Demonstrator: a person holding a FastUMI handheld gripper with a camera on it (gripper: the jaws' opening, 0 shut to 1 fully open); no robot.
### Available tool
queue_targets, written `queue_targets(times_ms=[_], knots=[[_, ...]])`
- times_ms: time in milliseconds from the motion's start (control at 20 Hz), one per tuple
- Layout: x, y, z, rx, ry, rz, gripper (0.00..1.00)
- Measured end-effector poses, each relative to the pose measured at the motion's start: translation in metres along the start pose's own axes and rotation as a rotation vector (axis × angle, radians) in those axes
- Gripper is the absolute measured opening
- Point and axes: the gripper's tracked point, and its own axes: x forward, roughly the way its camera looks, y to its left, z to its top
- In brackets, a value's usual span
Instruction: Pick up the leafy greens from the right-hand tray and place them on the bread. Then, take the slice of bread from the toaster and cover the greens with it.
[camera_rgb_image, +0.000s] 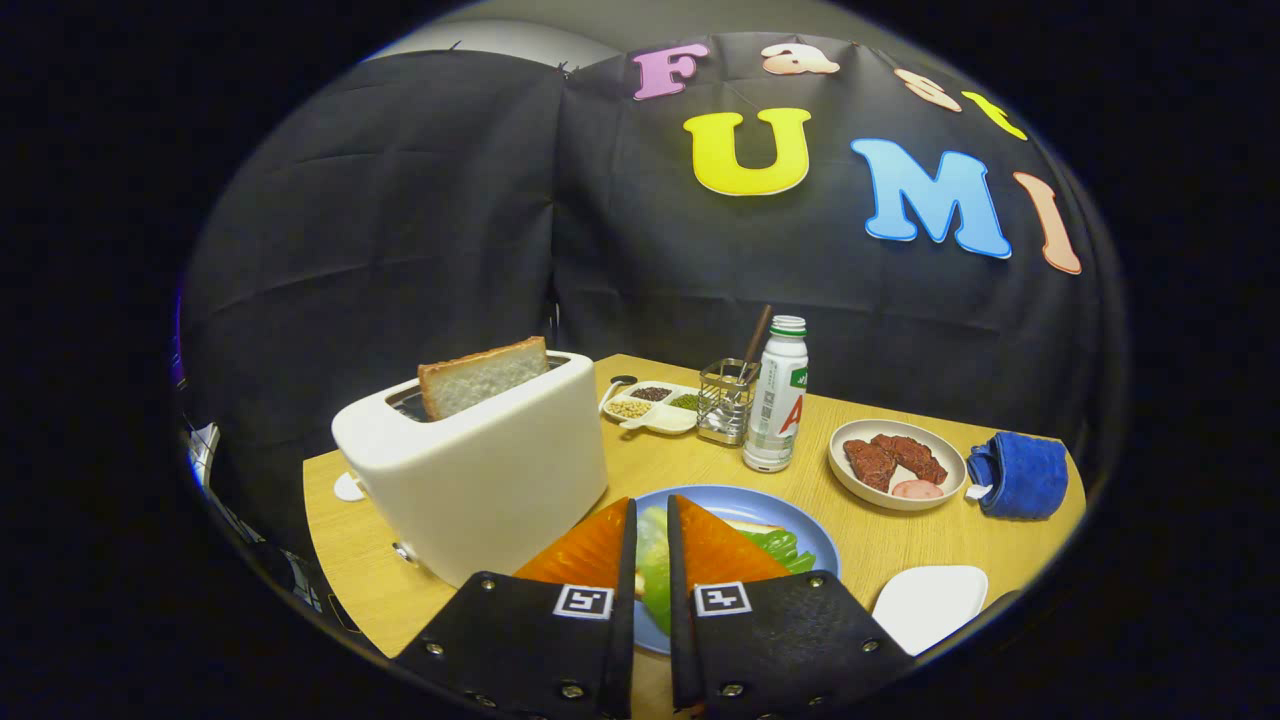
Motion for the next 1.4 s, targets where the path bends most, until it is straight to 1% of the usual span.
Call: queue_targets(times_ms=[100,350,550,700,900,1000,1050,1200,1250,1350,1400], knots=[[-0.006,0.015,0.008,-0.011,-0.036,0.007,0.22],[-0.022,0.054,0.036,-0.023,-0.121,0.03,0.22],[-0.02,0.095,0.053,-0.02,-0.17,0.074,0.22],[-0.018,0.12,0.059,-0.004,-0.181,0.095,0.22],[-0.005,0.134,0.064,0.0,-0.198,0.07,0.23],[0.002,0.137,0.064,0.015,-0.194,0.04,0.23],[0.007,0.139,0.065,0.023,-0.197,0.029,0.25],[0.017,0.139,0.071,0.026,-0.212,-0.04,0.25],[0.02,0.137,0.073,0.023,-0.215,-0.065,0.32],[0.029,0.146,0.072,0.025,-0.214,-0.059,0.33],[0.031,0.145,0.071,0.021,-0.209,-0.071,0.32]])
